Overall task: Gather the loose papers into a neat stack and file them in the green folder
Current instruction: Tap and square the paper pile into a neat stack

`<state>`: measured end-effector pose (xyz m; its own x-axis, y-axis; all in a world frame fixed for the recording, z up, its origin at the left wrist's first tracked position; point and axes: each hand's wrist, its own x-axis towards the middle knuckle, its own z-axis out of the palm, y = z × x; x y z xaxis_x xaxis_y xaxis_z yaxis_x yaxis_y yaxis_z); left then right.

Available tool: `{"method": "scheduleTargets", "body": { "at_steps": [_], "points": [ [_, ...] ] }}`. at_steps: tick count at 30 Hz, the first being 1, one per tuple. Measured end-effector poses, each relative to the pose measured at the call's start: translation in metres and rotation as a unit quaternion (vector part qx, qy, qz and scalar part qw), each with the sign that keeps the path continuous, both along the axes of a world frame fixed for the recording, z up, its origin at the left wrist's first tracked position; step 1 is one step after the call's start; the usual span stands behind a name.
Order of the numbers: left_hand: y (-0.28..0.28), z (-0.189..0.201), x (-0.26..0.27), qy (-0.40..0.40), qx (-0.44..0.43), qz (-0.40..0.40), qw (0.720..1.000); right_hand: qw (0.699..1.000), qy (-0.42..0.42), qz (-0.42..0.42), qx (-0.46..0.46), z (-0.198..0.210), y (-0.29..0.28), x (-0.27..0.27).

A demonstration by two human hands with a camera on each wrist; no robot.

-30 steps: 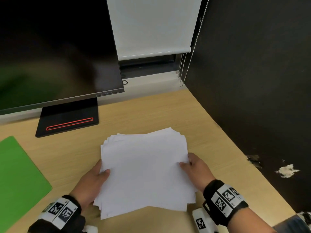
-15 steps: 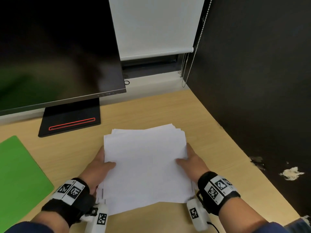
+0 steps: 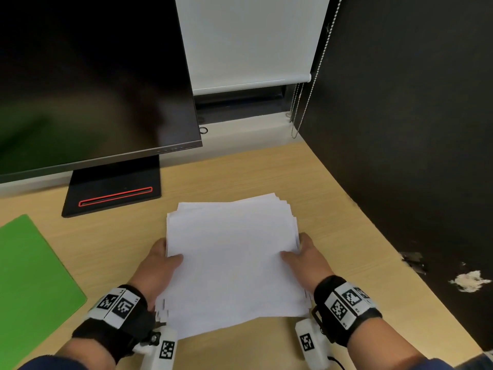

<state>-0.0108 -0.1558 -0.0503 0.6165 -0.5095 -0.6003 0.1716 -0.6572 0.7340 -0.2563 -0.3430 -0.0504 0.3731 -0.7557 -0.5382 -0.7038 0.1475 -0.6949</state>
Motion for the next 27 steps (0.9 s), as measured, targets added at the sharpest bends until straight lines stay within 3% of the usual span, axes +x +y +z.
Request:
{"method": "scheduleTargets", "body": {
  "at_steps": [3, 7, 10, 13, 16, 20, 27],
  "points": [
    [-0.003, 0.001, -0.001, -0.023, -0.013, 0.036, 0.999, 1.0, -0.023, 0.005, -0.003, -0.001, 0.0, 0.001],
    [-0.003, -0.001, 0.003, 0.051, -0.029, 0.098, 0.993, 0.995, -0.069, -0.062, 0.026, 0.001, -0.001, 0.001],
    [-0.001, -0.001, 0.004, 0.085, -0.042, 0.085, 0.992, 0.983, -0.097, -0.129, 0.088, 0.003, -0.008, 0.001],
    [-0.001, 0.008, 0.004, 0.052, -0.08, 0.066, 0.993, 0.977, -0.133, -0.116, 0.115, 0.015, -0.01, -0.001],
    [-0.004, 0.03, 0.003, 0.011, -0.181, 0.078, 0.98, 0.968, -0.223, -0.105, 0.053, 0.041, -0.009, -0.006],
    [-0.008, 0.053, 0.005, -0.018, -0.308, 0.084, 0.947, 0.925, -0.368, -0.09, 0.025, 0.071, -0.009, -0.009],
    [-0.017, 0.05, -0.004, -0.008, -0.35, 0.116, 0.93, 0.911, -0.388, -0.14, -0.005, 0.059, 0.001, -0.001]
  ]
}}
